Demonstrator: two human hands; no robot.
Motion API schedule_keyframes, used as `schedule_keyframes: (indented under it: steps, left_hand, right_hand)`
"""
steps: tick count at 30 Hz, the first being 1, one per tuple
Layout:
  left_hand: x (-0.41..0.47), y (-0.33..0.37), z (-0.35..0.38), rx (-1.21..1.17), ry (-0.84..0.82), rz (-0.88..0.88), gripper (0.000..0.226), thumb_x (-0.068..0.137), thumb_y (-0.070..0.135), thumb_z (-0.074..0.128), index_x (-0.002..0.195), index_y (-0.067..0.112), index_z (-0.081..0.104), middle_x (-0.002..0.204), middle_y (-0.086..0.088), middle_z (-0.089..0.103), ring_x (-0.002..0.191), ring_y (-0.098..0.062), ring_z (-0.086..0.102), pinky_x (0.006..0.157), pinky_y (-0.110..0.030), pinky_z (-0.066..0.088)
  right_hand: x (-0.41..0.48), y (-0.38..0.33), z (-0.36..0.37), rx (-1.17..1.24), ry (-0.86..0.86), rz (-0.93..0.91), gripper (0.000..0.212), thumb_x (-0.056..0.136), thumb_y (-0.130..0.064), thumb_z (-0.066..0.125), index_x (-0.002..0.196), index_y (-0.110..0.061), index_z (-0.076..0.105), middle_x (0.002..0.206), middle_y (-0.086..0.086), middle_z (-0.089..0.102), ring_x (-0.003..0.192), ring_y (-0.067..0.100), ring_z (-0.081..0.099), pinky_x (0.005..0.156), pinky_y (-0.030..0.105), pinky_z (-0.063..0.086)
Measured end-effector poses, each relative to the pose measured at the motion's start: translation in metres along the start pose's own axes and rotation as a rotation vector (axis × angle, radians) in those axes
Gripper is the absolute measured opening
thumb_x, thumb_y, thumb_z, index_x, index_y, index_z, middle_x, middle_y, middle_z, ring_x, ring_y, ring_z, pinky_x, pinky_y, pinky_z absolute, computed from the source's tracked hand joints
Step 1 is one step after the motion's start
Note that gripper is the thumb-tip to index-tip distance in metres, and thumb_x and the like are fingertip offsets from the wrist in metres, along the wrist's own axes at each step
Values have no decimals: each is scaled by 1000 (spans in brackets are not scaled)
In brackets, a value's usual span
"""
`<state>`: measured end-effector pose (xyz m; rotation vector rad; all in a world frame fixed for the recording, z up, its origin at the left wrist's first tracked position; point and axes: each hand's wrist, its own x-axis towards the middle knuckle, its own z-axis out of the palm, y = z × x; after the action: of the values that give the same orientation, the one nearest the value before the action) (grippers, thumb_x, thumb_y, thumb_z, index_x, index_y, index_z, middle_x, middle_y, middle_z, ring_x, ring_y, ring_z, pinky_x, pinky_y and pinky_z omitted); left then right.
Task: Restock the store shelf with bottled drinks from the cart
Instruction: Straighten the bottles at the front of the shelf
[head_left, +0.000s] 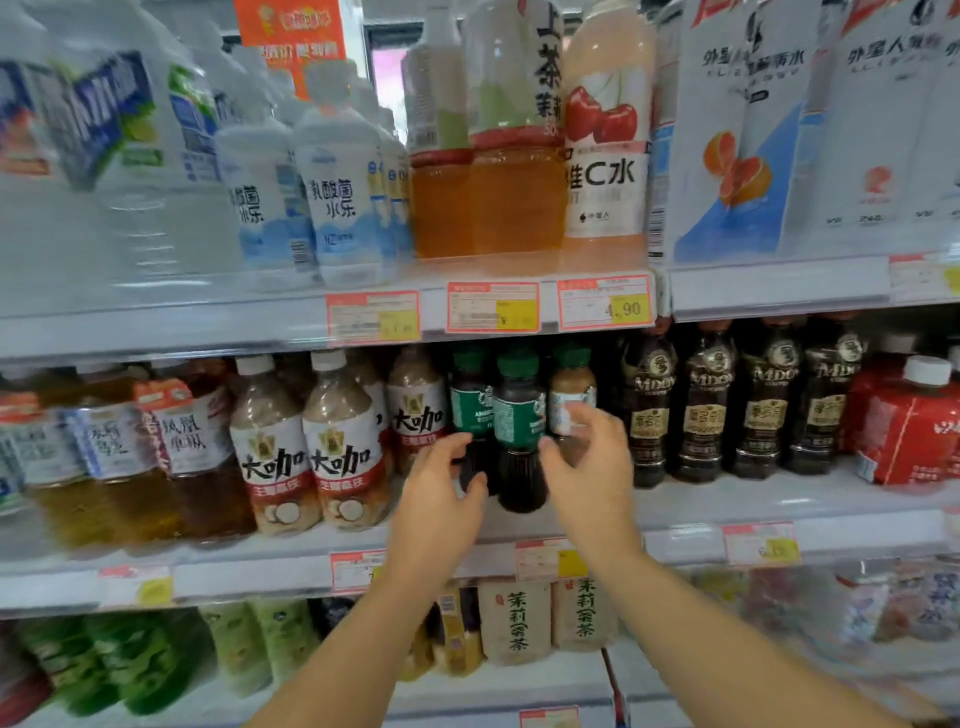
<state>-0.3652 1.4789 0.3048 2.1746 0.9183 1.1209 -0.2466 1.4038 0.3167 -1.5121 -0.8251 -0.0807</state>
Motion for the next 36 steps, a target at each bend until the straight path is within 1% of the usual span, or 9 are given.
schedule_keyframes:
  steps: [3,6,8,14,18,21,28,33,36]
  left_hand:
    - [6,7,14,-34,-51,18,57,87,30,61,137,26,35,124,6,50,107,-9,50,85,-24,43]
    - [8,17,30,-59,-20,-46,65,85,40,62,139,25,30,128,3,43,112,-15,49,86,-33,47]
    - [9,21,38,-62,31,-77,65,83,42,63,137,23,32,129,1,41,113,-18,50,85,-36,48]
    - [7,25,49,-111,177,-125,56,76,40,71,119,18,42,120,1,46,106,-19,52,77,-34,47]
    - [5,23,53,-137,214,-109,60,76,35,73,124,19,40,125,1,50,108,-19,54,78,-34,49]
    - [6,24,54,-108,198,-78,65,77,34,72,131,19,39,127,-1,46,110,-19,52,83,-34,48]
    - [4,21,56,-135,176,-18,64,76,32,73,131,19,42,124,1,47,107,-16,52,81,-26,42]
    - [2,27,67,-170,146,9,63,76,33,73,131,21,43,122,5,48,106,-12,51,80,-22,39]
    - [-1,26,66,-173,173,37,63,74,31,74,129,22,45,119,7,48,105,-8,50,79,-19,39]
  right_hand:
    - [3,7,4,-1,111,18,51,83,-6,63,130,-12,45,121,2,44,104,6,45,94,24,40]
    - [11,12,6,-33,43,98,65,84,-7,62,141,-10,32,136,7,46,123,18,45,98,24,36]
    - [18,14,7,-50,-37,138,69,85,-8,62,143,-11,26,134,7,51,121,20,49,88,18,34]
    - [27,23,2,-214,-70,71,55,81,-13,68,130,-7,45,114,12,48,106,26,52,75,12,30]
    - [23,26,-2,-197,-31,8,51,78,-14,72,123,-8,50,112,10,53,94,14,48,68,8,29]
    - [16,29,-15,-103,-55,-51,49,77,-14,73,120,-13,51,109,1,61,95,7,54,69,4,37]
    - [5,42,-76,82,-4,-122,55,81,-15,70,122,-34,39,114,-23,53,105,-10,54,83,7,45]
    - [14,48,-99,115,29,-133,56,81,-13,69,126,-30,41,114,-24,54,103,-7,55,82,11,47]
    - [11,48,-100,108,-3,-170,56,81,-15,70,119,-44,41,111,-29,55,102,-6,56,81,9,46]
